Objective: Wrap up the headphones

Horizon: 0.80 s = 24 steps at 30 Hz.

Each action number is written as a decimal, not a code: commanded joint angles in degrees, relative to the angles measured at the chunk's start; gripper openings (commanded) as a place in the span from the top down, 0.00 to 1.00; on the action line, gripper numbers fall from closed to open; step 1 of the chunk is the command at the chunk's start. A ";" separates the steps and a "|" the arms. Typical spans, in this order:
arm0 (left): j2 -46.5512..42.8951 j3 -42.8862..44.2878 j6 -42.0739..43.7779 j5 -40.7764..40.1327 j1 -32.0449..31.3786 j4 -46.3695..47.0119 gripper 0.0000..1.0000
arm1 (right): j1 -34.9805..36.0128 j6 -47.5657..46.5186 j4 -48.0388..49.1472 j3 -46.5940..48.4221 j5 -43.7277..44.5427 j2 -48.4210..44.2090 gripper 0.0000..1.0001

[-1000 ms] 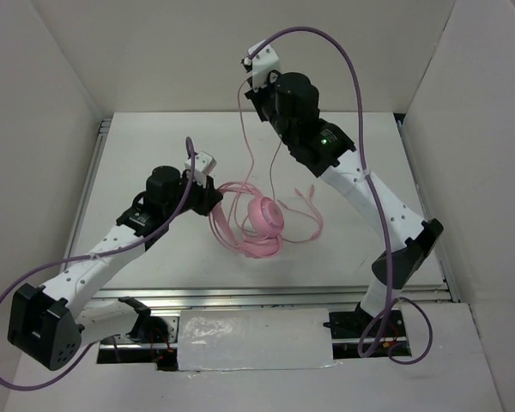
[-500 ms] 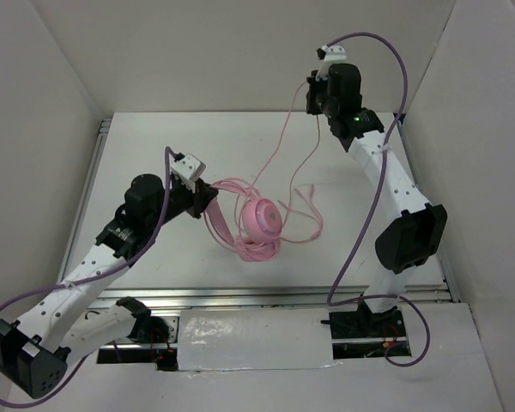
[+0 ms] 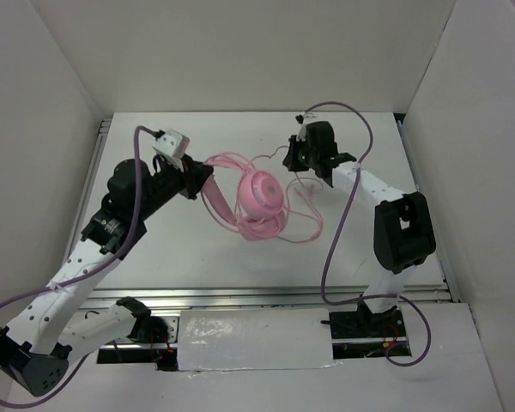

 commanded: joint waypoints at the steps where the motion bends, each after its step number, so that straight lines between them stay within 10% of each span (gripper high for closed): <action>1: 1.15 12.84 -12.73 -7.06 1.75 3.31 1.00 | 3.05 5.25 10.50 -7.96 -7.03 -3.70 1.00; 13: 13.45 33.80 -25.39 -32.63 5.97 -10.95 1.00 | 12.81 4.64 38.44 -25.22 -27.60 -6.24 1.00; 18: 16.00 37.39 -25.14 -39.55 6.41 -14.63 1.00 | 16.23 1.32 36.28 -25.32 -39.97 -6.24 1.00; 24: 22.23 36.27 -27.33 -49.51 9.39 -19.12 1.00 | 23.60 -0.80 24.62 -31.54 -20.33 -20.28 1.00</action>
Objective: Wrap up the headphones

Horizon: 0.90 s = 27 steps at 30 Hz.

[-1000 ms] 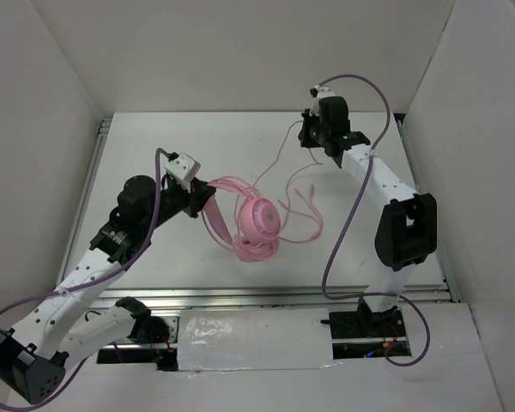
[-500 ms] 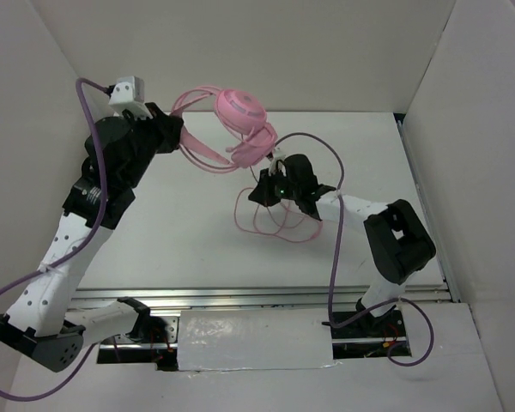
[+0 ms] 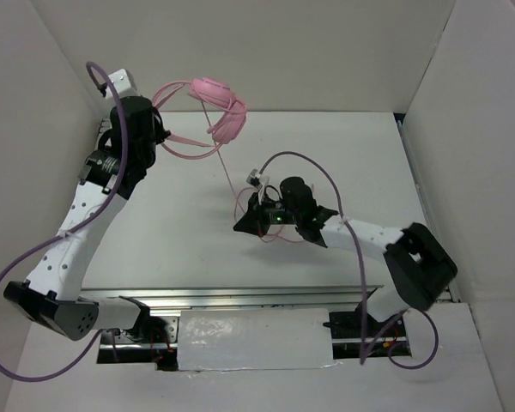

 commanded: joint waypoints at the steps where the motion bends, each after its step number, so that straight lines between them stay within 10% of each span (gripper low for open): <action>1: 2.53 1.82 -6.77 -10.54 2.69 3.30 1.00 | 4.56 -1.85 -7.89 -2.55 16.20 -13.93 1.00; 5: 3.85 -1.34 -9.93 -12.75 4.62 0.83 1.00 | 9.13 -0.62 -19.49 1.38 42.22 -20.82 1.00; 12: 6.93 -7.39 -10.74 -11.97 3.84 -3.57 1.00 | 15.28 -8.16 -30.41 15.27 59.82 -19.51 1.00; 27: -2.39 -32.01 5.07 -2.20 -9.33 10.57 1.00 | 17.23 -49.91 -17.76 20.03 58.62 -10.99 1.00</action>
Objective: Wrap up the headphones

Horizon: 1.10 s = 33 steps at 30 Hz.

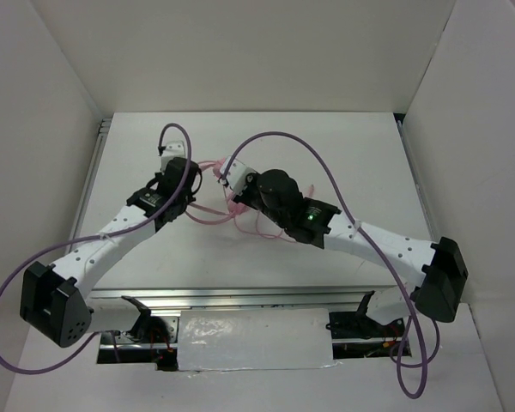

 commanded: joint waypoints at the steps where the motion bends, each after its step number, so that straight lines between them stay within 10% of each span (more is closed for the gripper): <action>1: -1.62 -2.55 6.50 -0.13 -3.97 11.31 1.00 | -0.83 -9.45 8.91 0.67 0.26 1.53 1.00; 27: -6.54 -17.42 23.92 28.60 -5.73 25.76 1.00 | -16.39 -0.57 -11.73 10.60 -33.57 9.19 0.83; 30: -6.98 -17.24 24.36 30.89 -5.73 25.66 1.00 | -17.18 -0.48 -12.09 11.83 -32.79 10.07 0.70; 31: -7.42 -17.51 24.45 31.76 -5.65 25.75 1.00 | -17.44 -0.22 -12.09 12.09 -32.44 10.33 0.15; 33: -7.86 -17.68 24.28 31.95 -5.65 25.84 1.00 | -18.14 0.22 -12.27 12.53 -33.31 11.21 0.14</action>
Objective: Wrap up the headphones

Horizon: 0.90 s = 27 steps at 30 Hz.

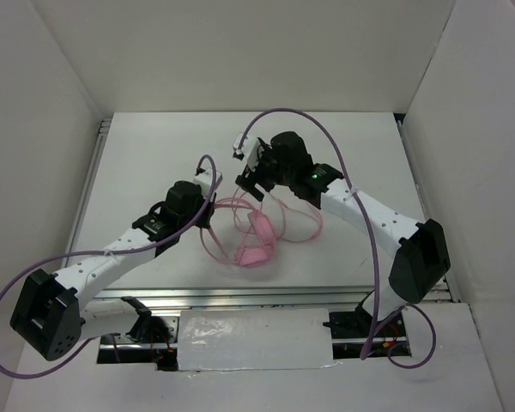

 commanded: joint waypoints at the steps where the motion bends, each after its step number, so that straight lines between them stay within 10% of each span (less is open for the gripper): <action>1: -2.83 -0.07 0.78 5.13 -0.46 3.72 1.00 | -1.49 2.92 0.37 3.46 -2.71 1.57 0.15; 13: -7.76 3.27 -4.49 4.16 -0.38 0.74 1.00 | -7.47 13.39 8.87 -0.22 -9.83 4.04 0.16; 17: -8.02 8.62 -7.57 2.41 -0.11 -3.39 1.00 | -10.71 20.48 15.12 -3.73 -10.80 2.28 0.00; 27: -2.24 26.11 -10.38 1.62 2.87 -13.40 1.00 | -18.28 27.28 23.30 -13.14 -19.33 0.08 0.00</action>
